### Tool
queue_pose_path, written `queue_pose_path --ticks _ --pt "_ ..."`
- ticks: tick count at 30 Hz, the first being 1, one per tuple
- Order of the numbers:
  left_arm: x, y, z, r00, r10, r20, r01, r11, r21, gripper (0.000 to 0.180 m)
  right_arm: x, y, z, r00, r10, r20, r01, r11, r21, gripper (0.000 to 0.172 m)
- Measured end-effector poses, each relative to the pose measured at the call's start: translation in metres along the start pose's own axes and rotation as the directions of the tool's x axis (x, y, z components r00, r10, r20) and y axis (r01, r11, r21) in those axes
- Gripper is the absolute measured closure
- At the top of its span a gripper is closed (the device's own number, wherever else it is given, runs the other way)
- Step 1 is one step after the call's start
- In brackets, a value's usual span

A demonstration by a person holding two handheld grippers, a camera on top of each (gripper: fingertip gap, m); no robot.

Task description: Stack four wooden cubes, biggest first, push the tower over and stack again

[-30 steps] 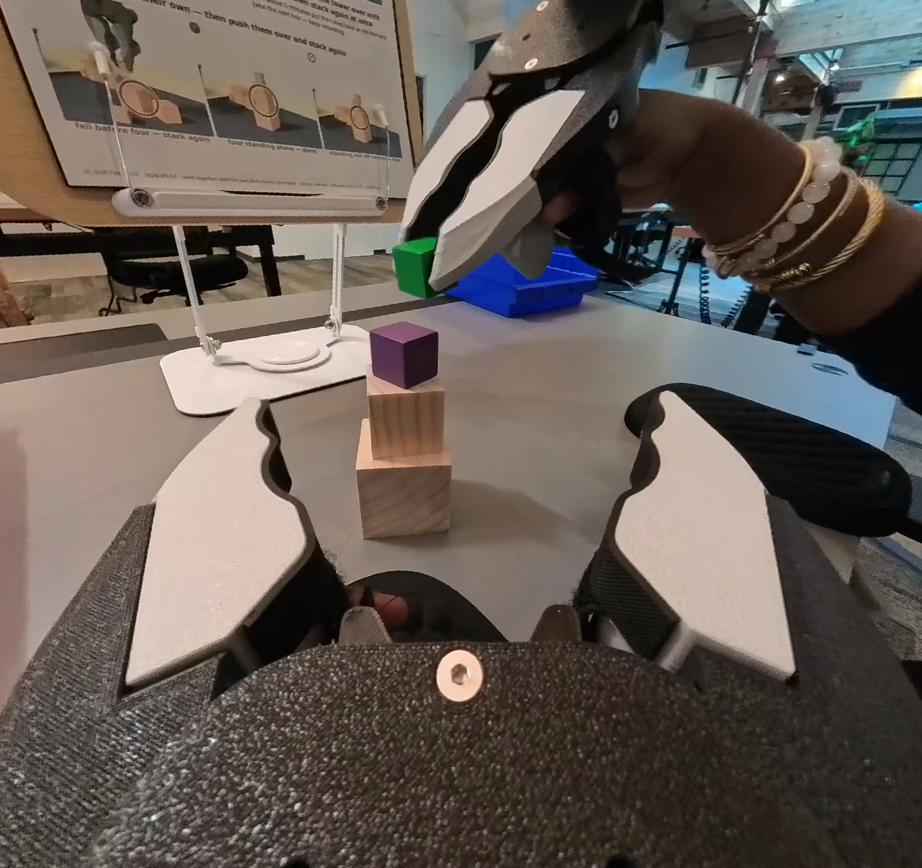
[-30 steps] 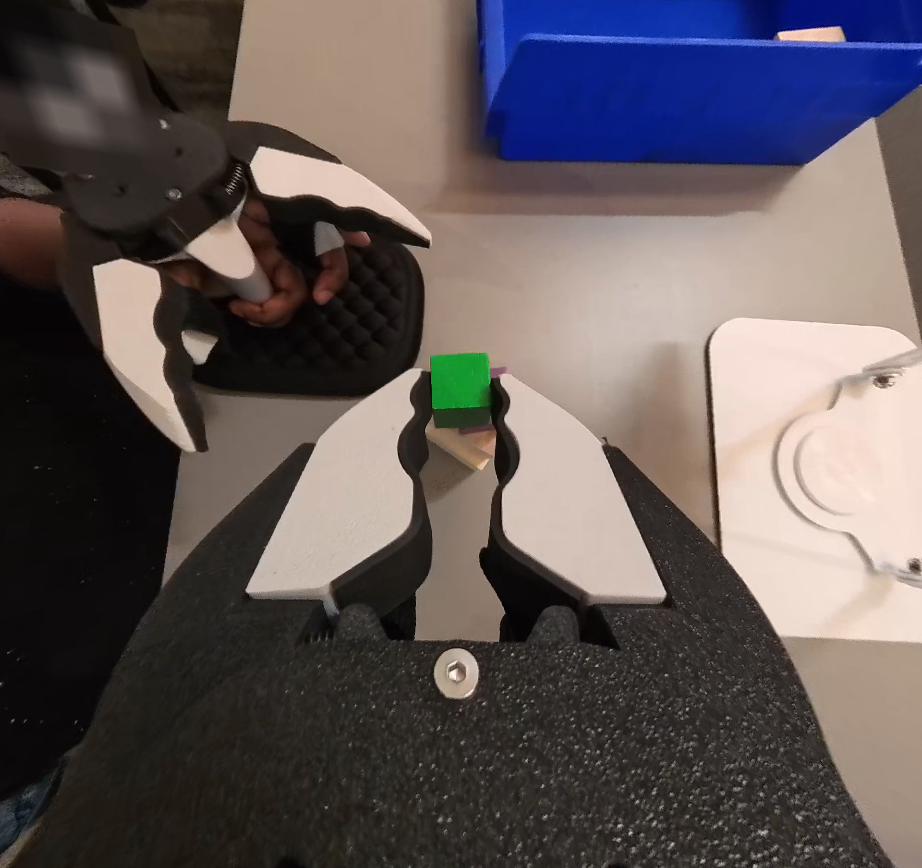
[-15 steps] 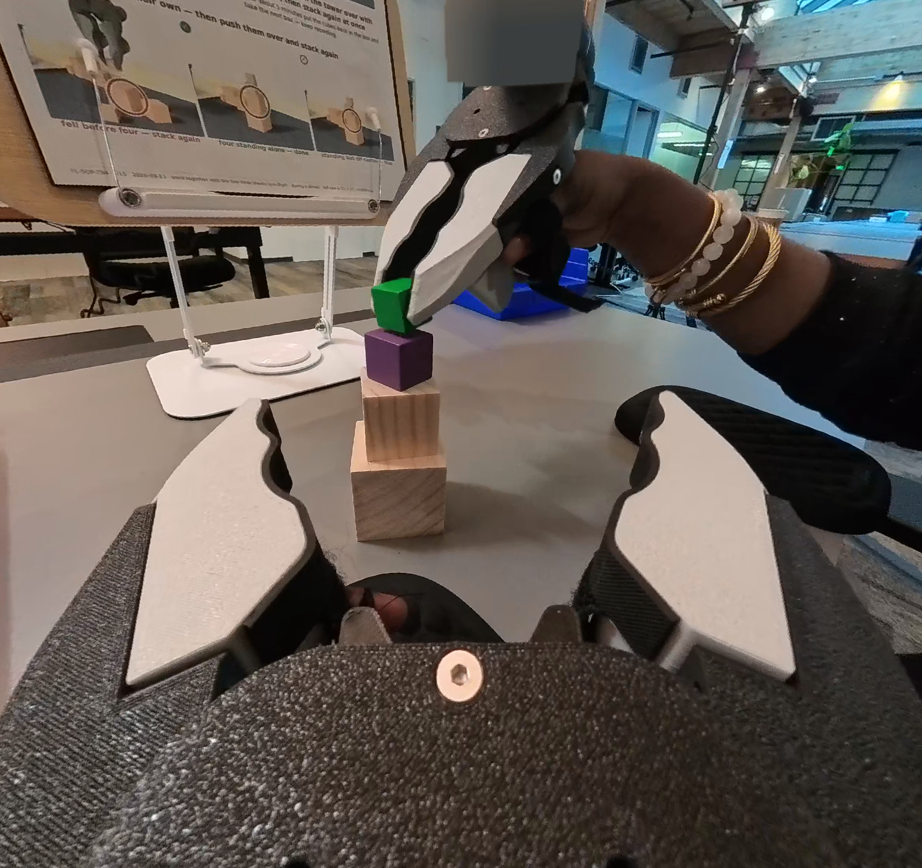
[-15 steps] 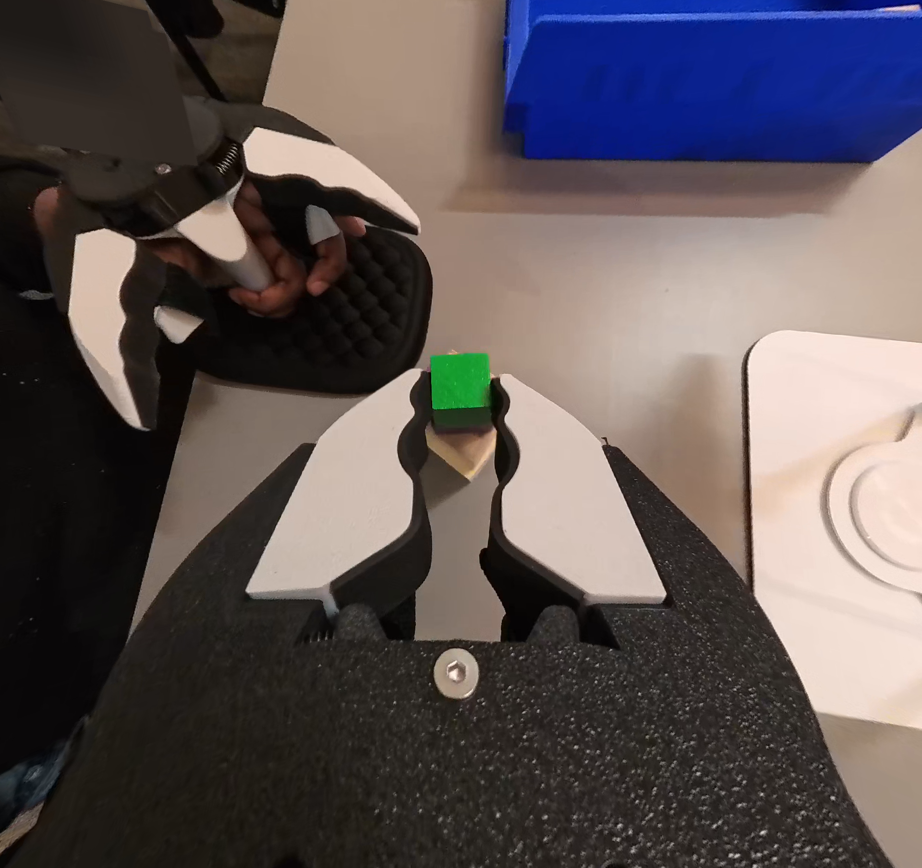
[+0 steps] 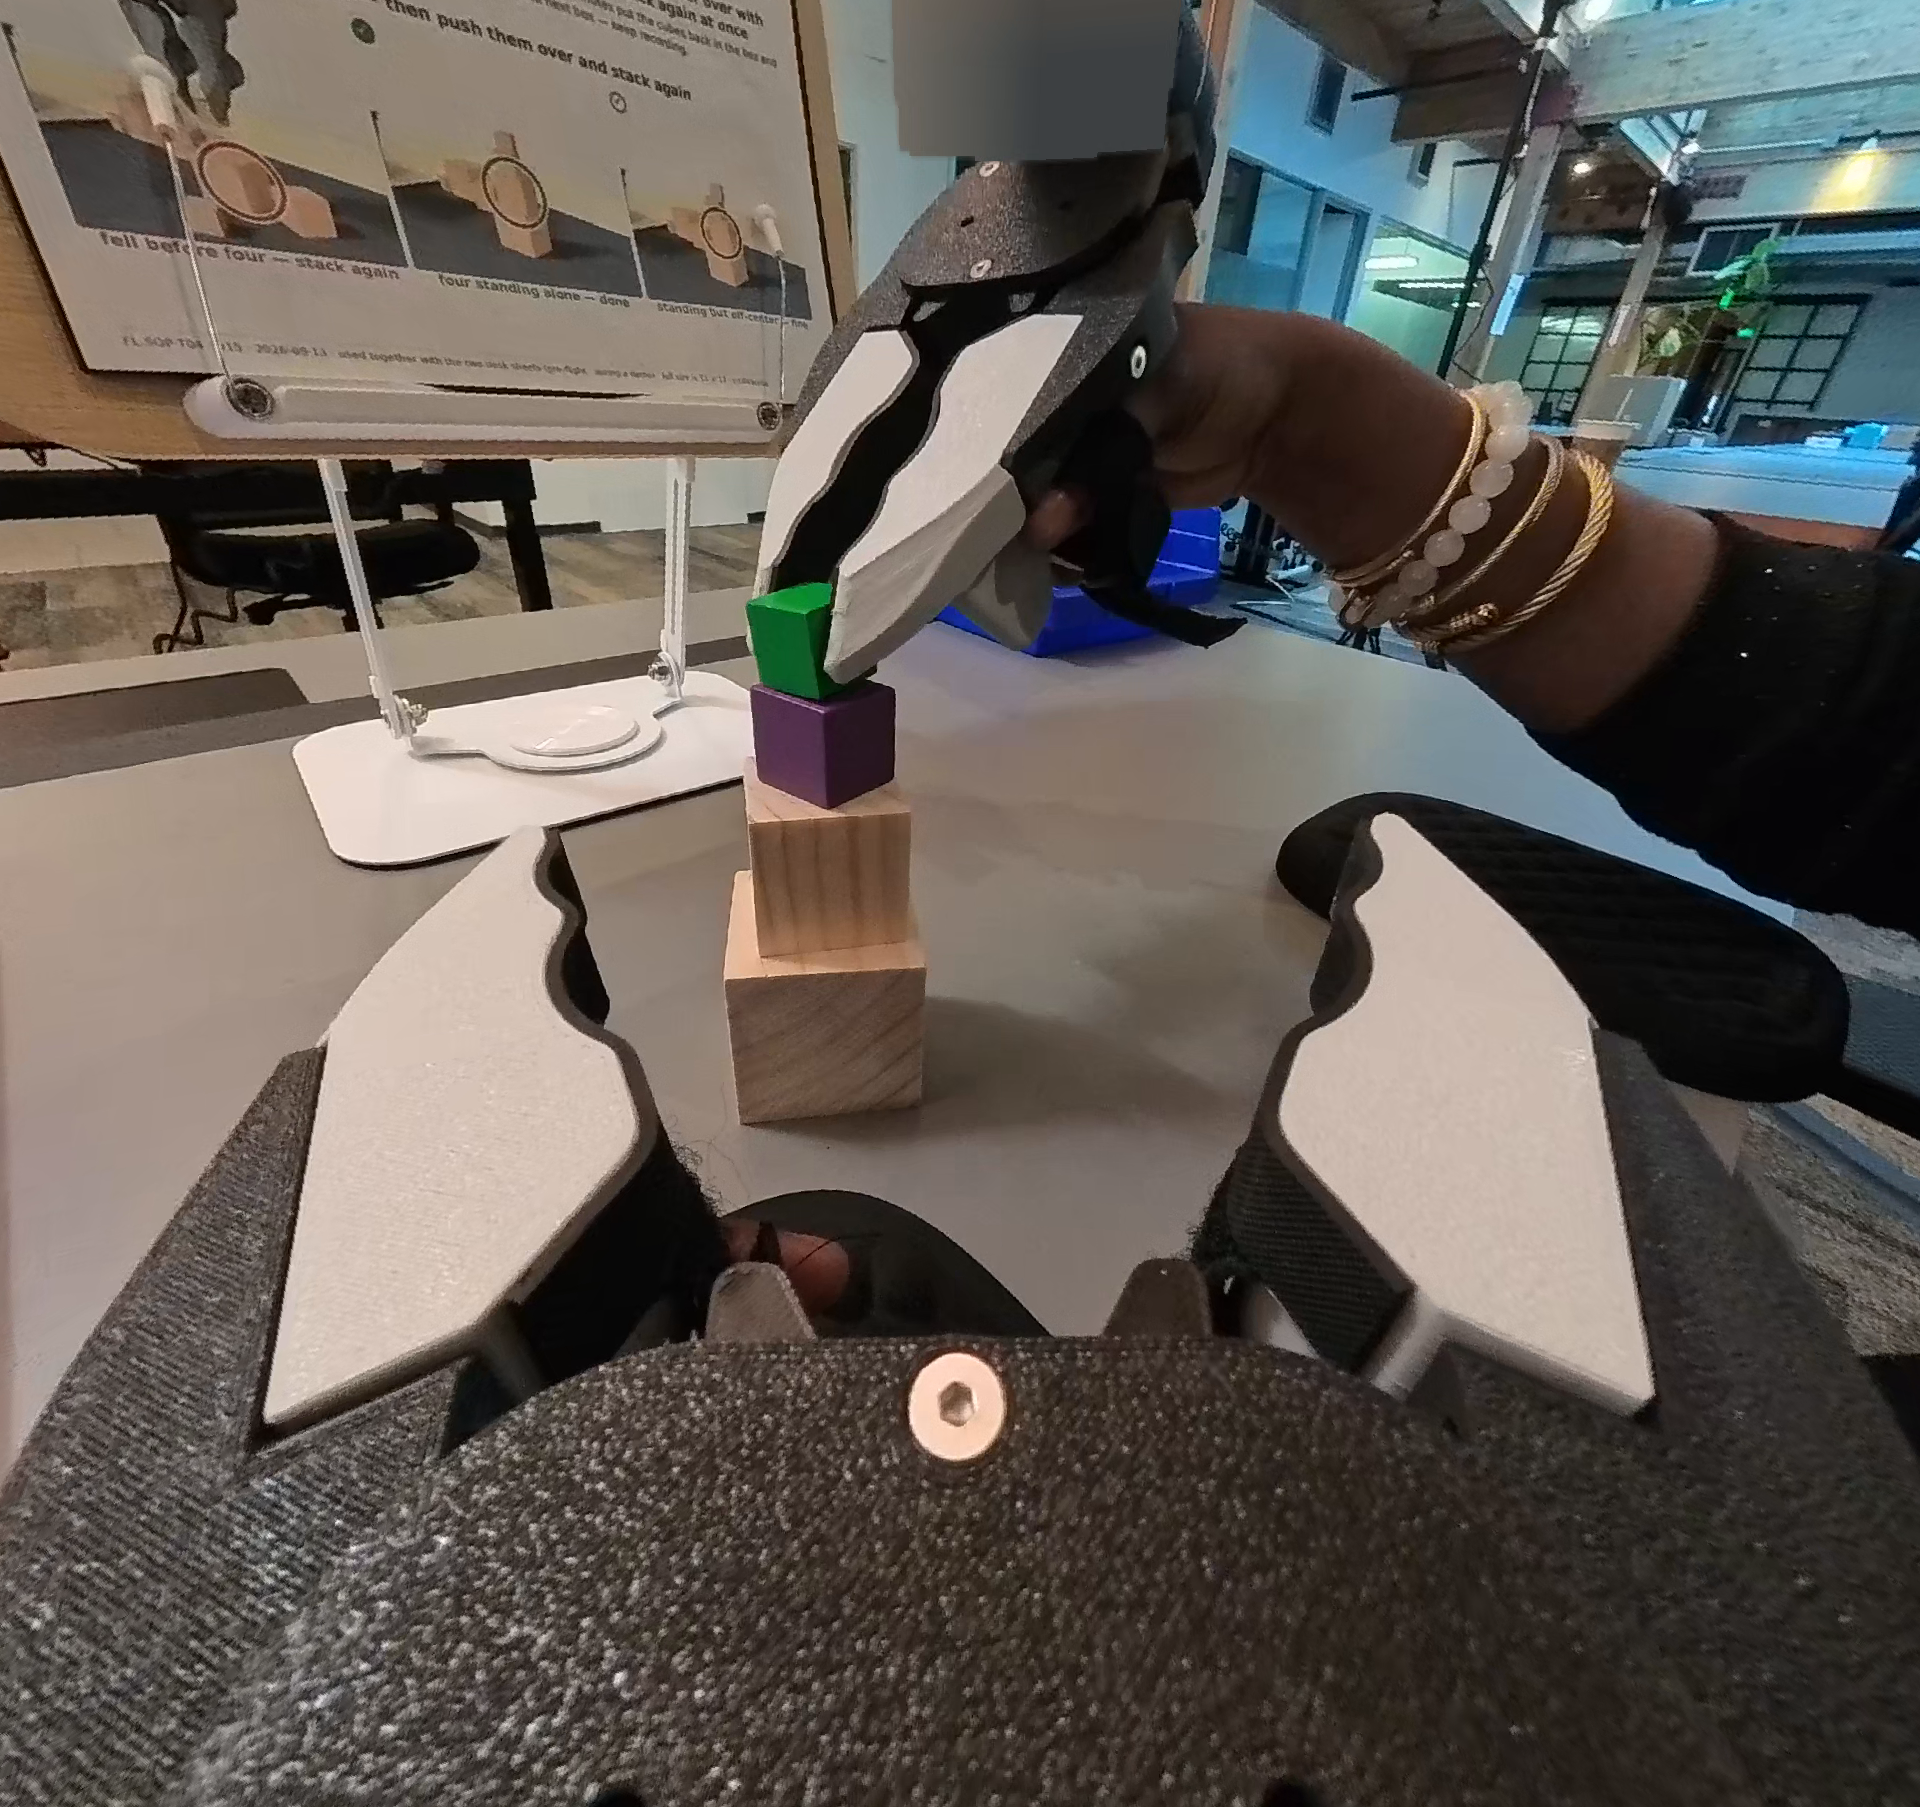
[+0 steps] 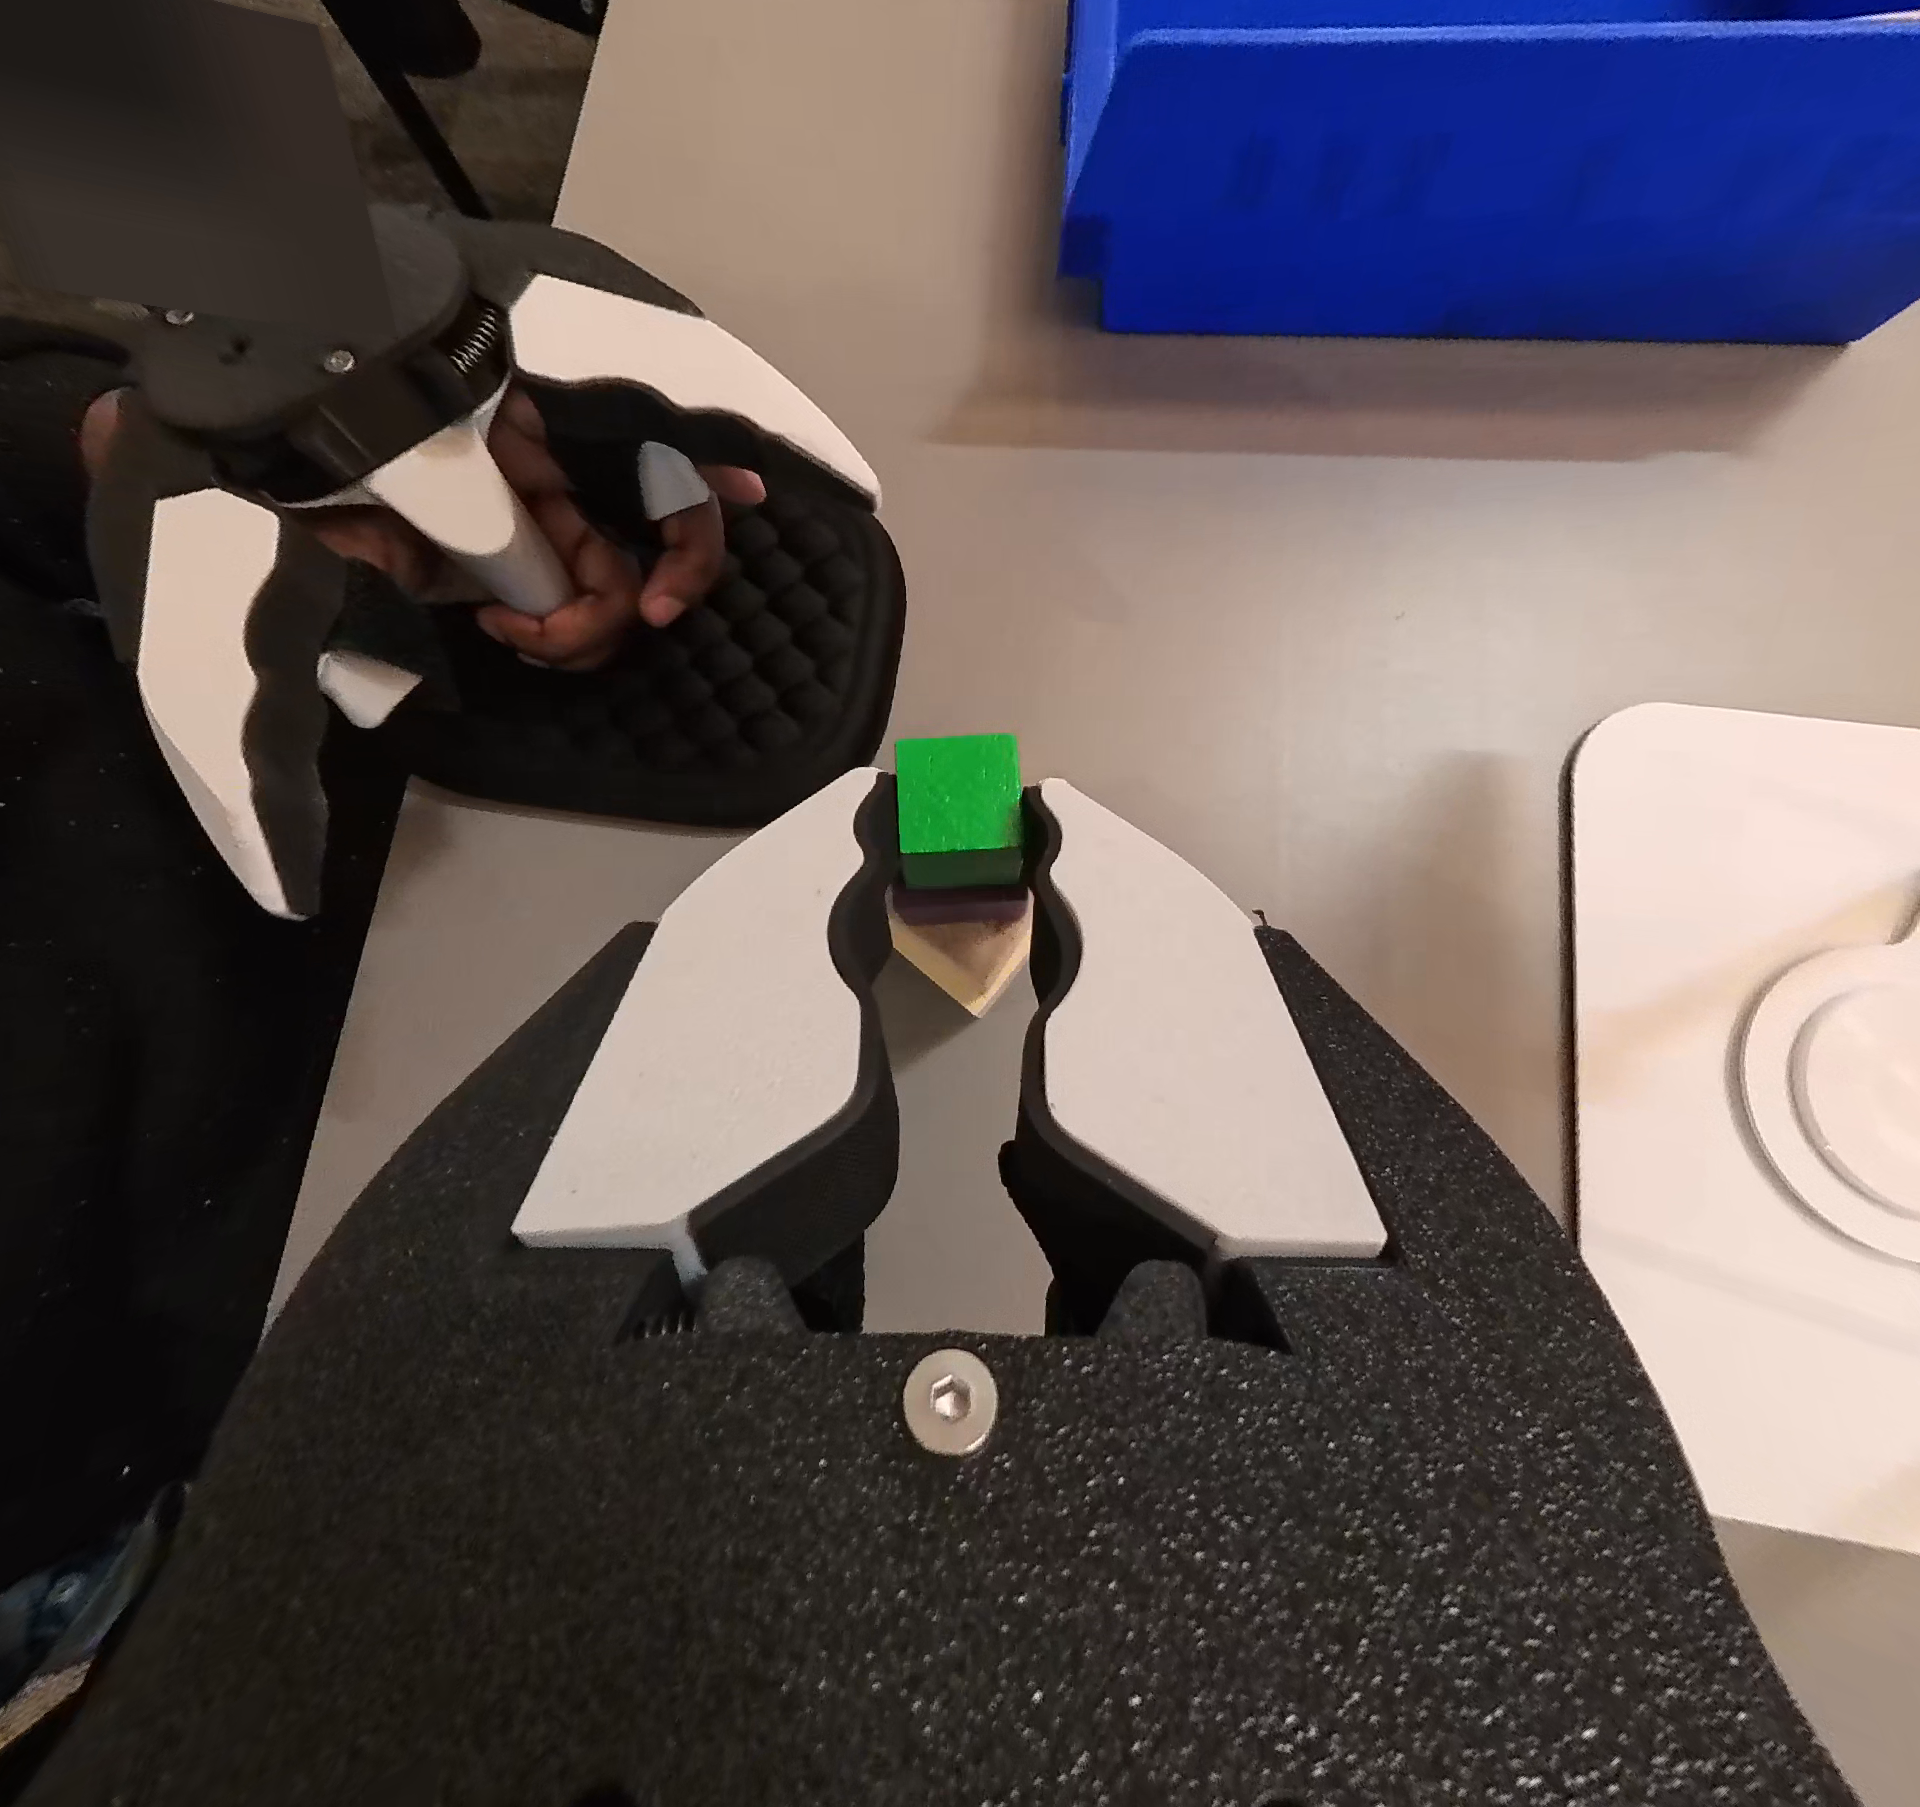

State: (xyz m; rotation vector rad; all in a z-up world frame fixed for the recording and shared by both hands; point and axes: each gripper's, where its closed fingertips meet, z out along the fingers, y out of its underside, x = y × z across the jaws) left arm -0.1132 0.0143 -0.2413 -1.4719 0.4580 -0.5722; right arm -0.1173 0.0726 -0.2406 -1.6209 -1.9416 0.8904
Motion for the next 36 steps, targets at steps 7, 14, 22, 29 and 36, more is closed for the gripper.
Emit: queue_pose_path --ticks 7,14,22,29,36 --pt "0.0 0.0 0.0 1.0 0.001 0.0 -0.001 1.0 0.002 0.047 0.004 0.005 0.0 1.0 -0.012 -0.019 0.011 0.999 -0.036 0.149" --pt "0.0 0.0 0.0 1.0 0.0 0.001 0.0 1.0 0.001 0.047 0.002 0.006 0.0 1.0 -0.027 -0.013 0.027 0.998 -0.049 0.149" --pt "0.0 0.0 0.0 1.0 0.004 0.0 -0.004 1.0 0.003 0.047 0.001 0.006 -0.001 0.999 -0.04 -0.02 0.039 0.998 -0.047 0.141" --pt "0.001 0.0 0.0 1.0 0.008 -0.001 -0.008 1.0 -0.001 0.047 0.005 0.003 -0.006 0.996 -0.027 -0.08 0.027 1.0 -0.003 0.114" --pt "0.001 0.001 0.001 1.0 0.015 -0.002 -0.015 1.0 -0.003 0.046 0.019 -0.012 -0.033 0.956 0.043 -0.29 0.022 0.976 0.219 0.041"
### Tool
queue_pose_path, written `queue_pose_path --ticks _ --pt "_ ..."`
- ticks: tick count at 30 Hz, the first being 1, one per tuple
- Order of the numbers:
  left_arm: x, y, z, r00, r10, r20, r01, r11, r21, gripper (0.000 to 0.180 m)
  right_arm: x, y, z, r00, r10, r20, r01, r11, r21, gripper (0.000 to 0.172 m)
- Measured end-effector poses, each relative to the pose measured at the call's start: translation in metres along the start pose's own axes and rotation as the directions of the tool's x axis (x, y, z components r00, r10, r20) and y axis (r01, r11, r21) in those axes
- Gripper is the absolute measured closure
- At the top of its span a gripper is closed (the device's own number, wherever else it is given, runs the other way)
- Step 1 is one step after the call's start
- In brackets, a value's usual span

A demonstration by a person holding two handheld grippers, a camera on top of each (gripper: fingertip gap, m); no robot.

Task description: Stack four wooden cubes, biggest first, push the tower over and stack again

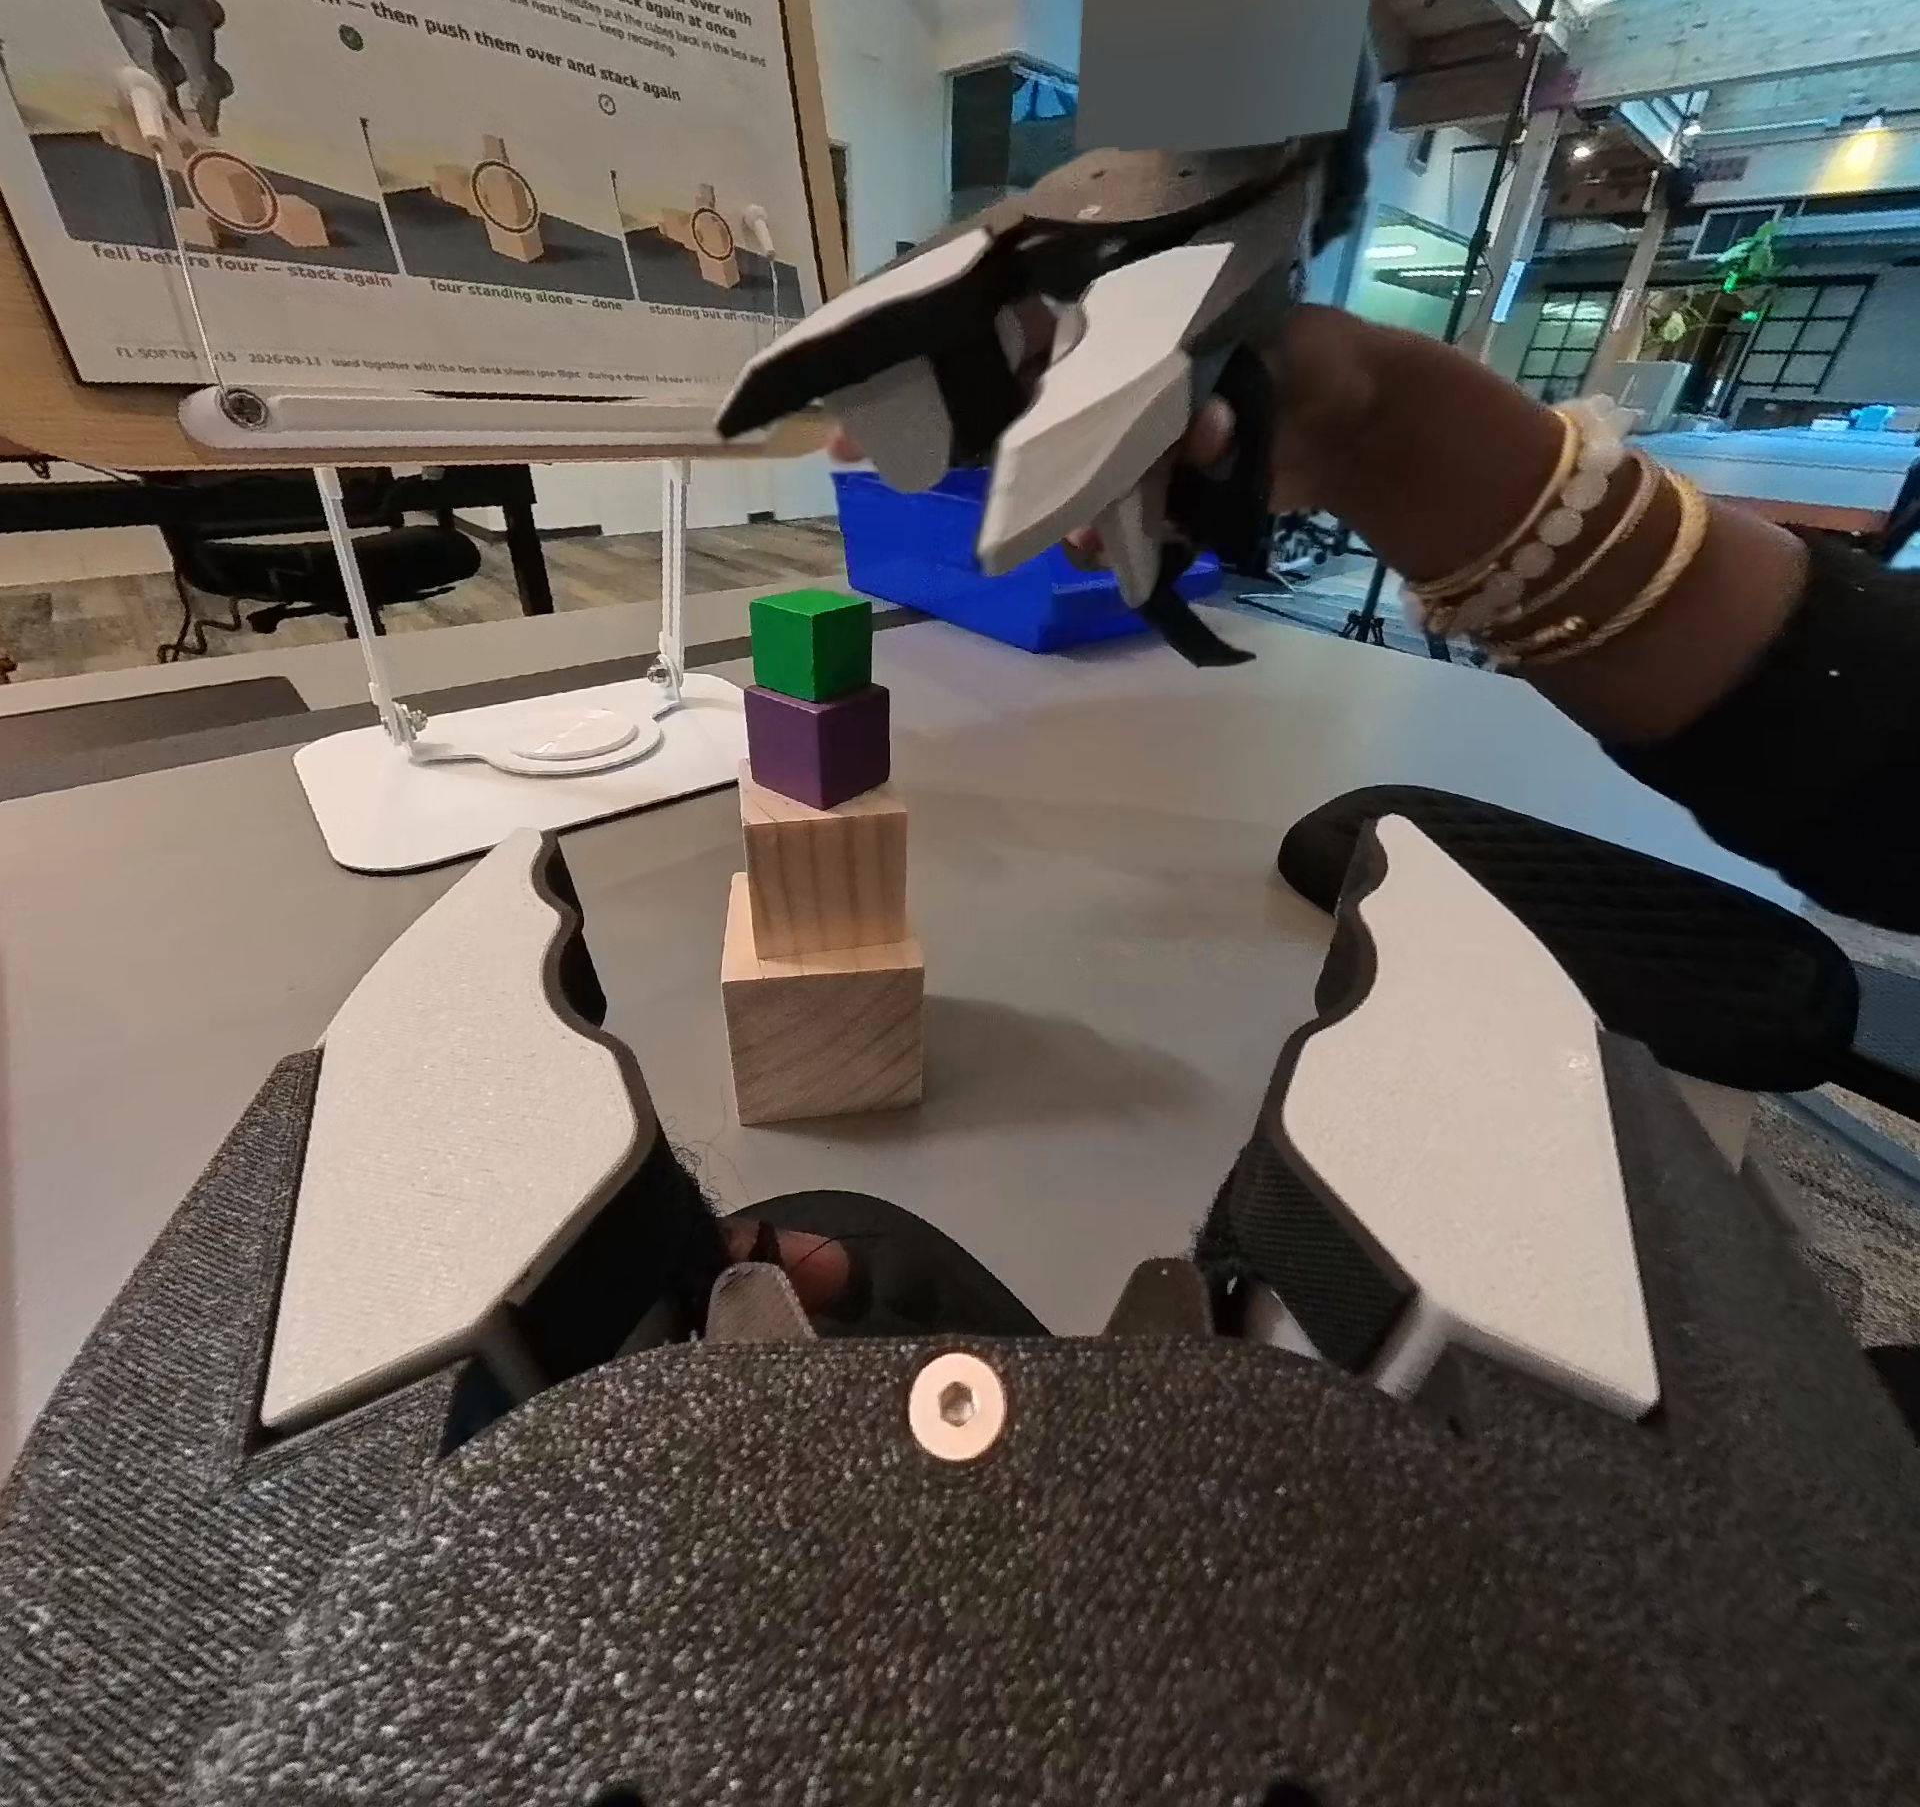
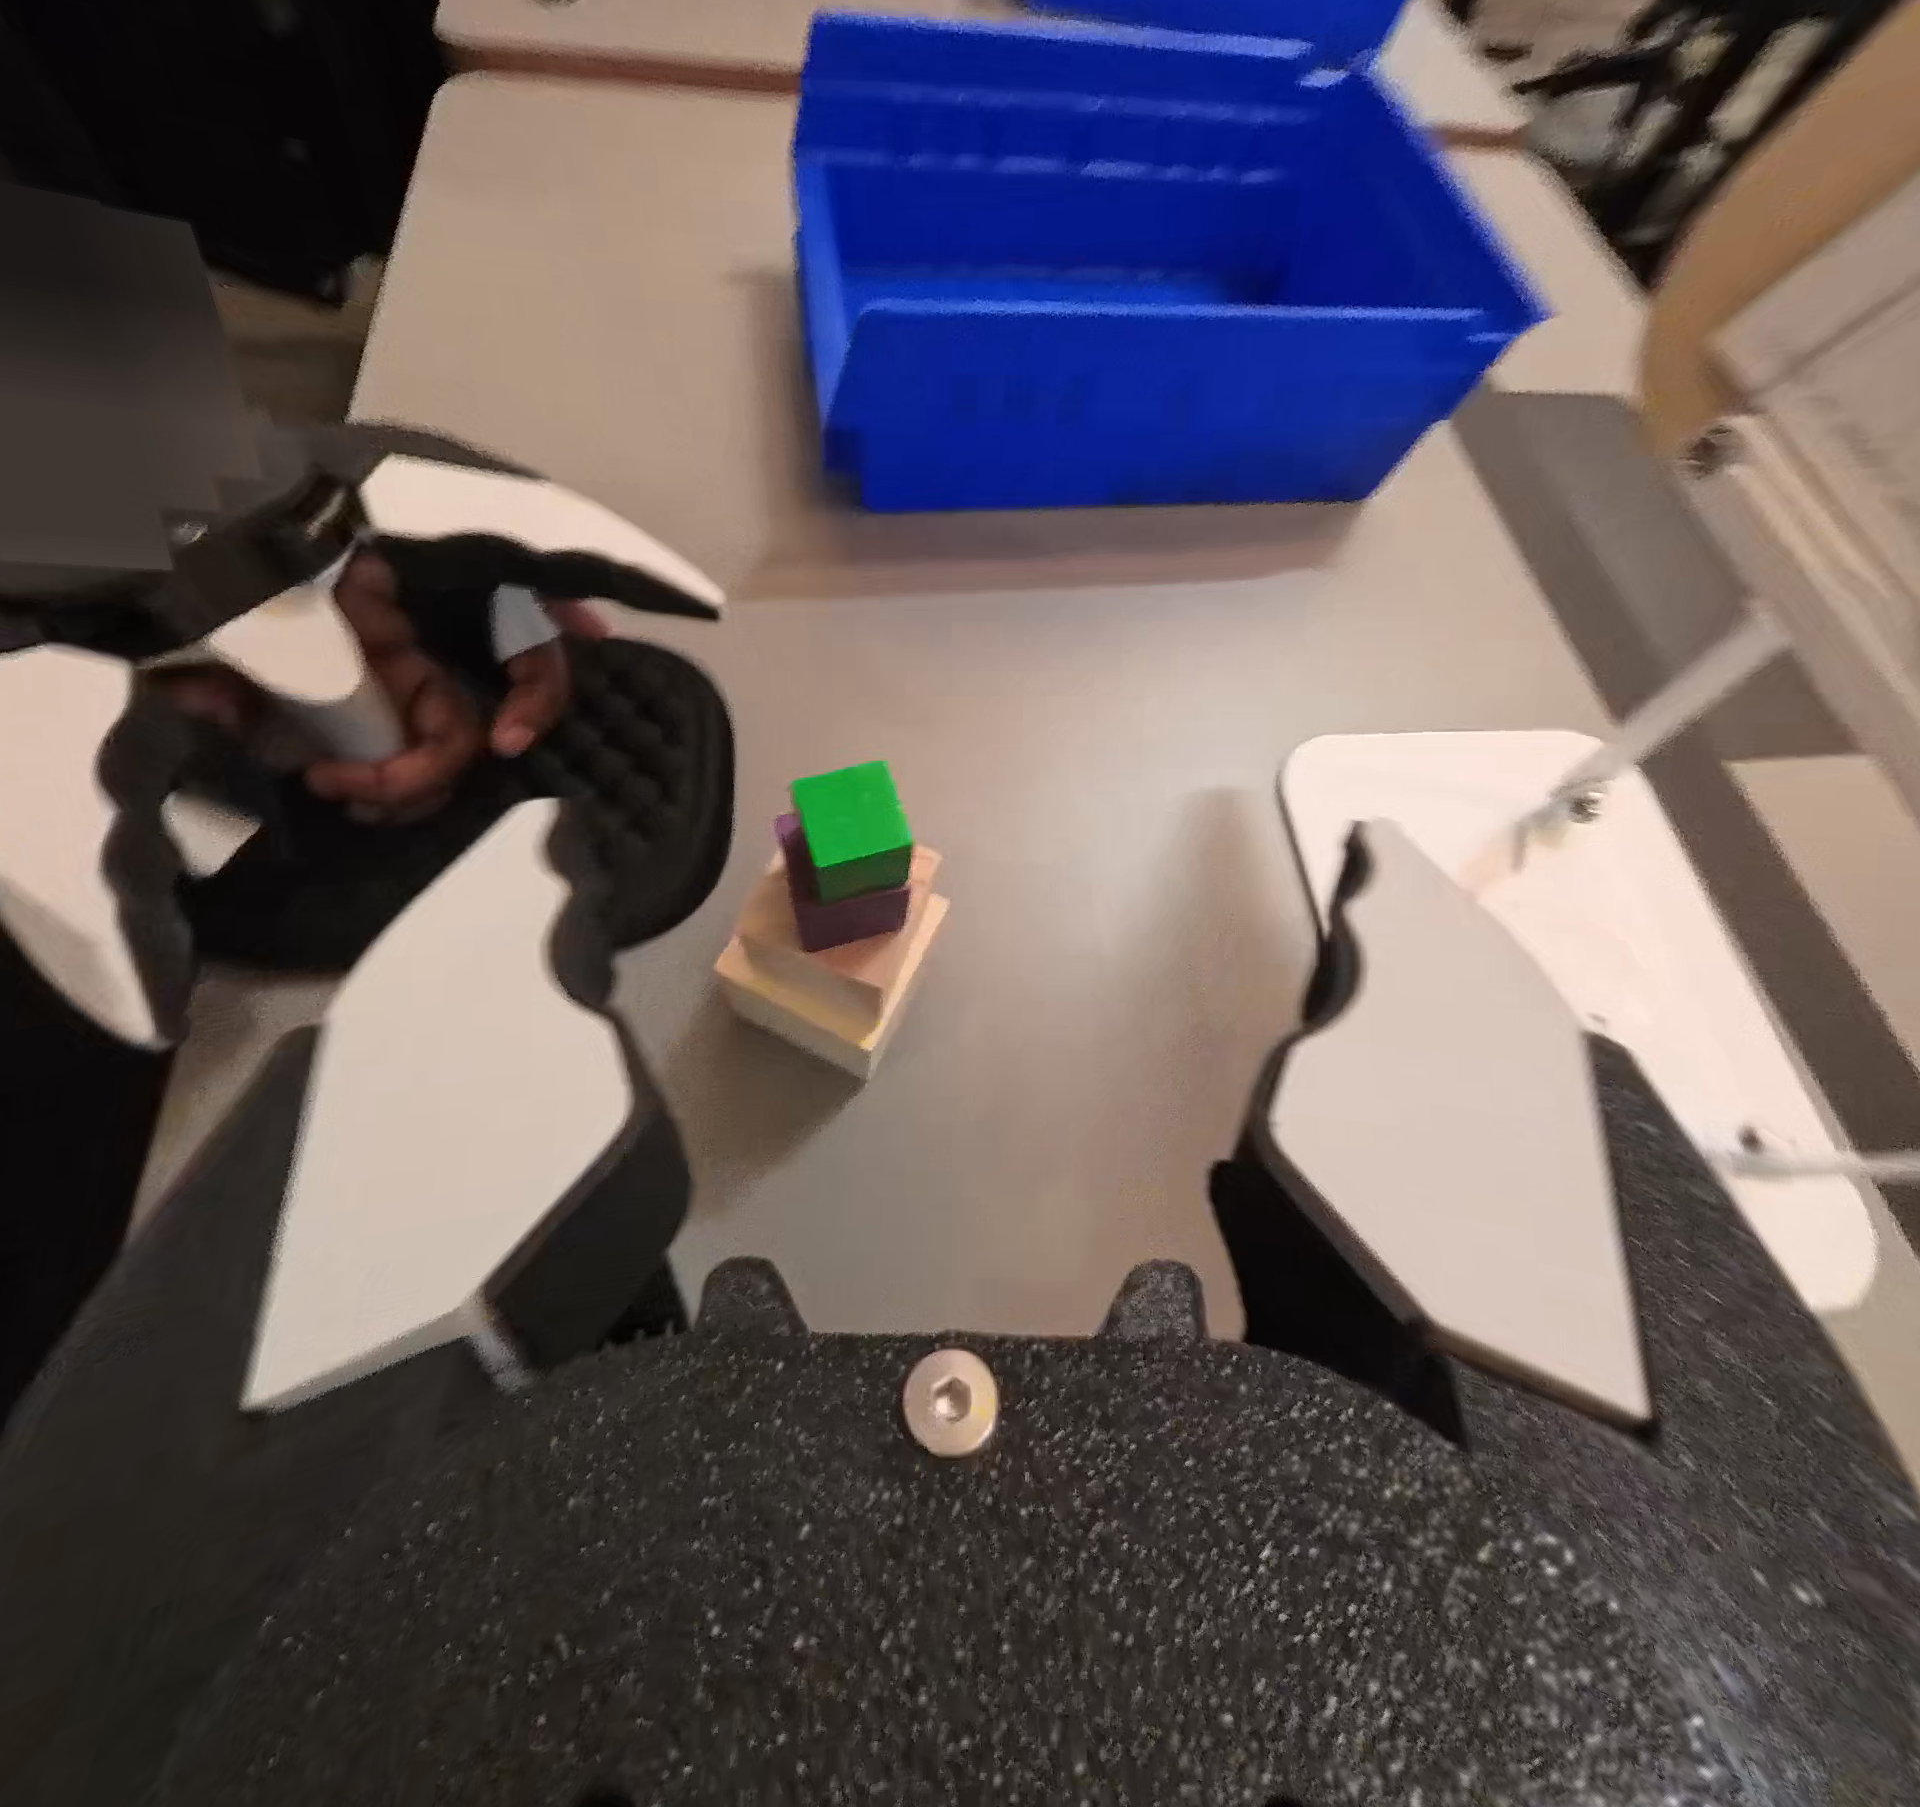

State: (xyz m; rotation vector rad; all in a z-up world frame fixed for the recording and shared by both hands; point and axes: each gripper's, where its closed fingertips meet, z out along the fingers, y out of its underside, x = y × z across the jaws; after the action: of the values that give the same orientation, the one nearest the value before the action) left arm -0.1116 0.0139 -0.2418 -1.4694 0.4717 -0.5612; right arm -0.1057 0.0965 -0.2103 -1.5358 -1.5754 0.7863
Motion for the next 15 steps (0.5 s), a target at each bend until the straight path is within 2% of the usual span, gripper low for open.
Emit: queue_pose_path --ticks 1,5,9,15 --pt "0.0 0.0 0.0 1.0 0.002 -0.001 -0.002 1.0 0.0 0.045 0.005 -0.001 -0.005 0.998 0.018 -0.056 -0.016 0.999 0.034 0.028" --pt "0.001 0.0 0.0 1.0 0.009 -0.001 -0.009 1.0 -0.002 0.045 0.011 0.001 -0.04 0.976 0.085 -0.2 -0.044 0.978 0.203 0.028" --pt "0.001 0.0 0.0 1.0 0.015 0.0 -0.015 1.0 -0.004 0.045 -0.003 0.019 -0.071 0.961 0.188 -0.204 -0.112 0.935 0.337 0.028" --pt "0.003 0.0 0.0 0.999 0.041 0.008 -0.041 0.999 -0.002 0.045 -0.033 0.062 -0.098 0.945 0.249 -0.212 -0.151 0.907 0.394 0.028"
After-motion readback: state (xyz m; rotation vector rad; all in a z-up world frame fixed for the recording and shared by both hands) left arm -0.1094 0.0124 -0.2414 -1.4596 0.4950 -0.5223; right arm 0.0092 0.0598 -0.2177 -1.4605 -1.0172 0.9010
